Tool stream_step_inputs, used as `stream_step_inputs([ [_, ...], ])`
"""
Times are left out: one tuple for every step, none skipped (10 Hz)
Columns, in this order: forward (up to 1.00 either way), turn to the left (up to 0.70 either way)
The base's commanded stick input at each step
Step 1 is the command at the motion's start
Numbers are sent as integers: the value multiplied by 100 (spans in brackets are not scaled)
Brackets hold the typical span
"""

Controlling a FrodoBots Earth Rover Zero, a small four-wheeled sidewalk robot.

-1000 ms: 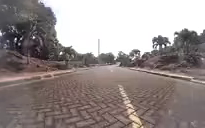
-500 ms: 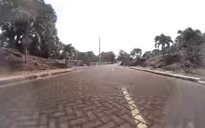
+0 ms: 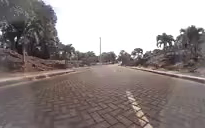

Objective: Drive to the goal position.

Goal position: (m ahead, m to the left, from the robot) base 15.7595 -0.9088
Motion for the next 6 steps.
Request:
stream_step_inputs([
  [70, 0],
  [70, 0],
  [70, 0],
  [70, 0],
  [70, 0],
  [70, 0],
])
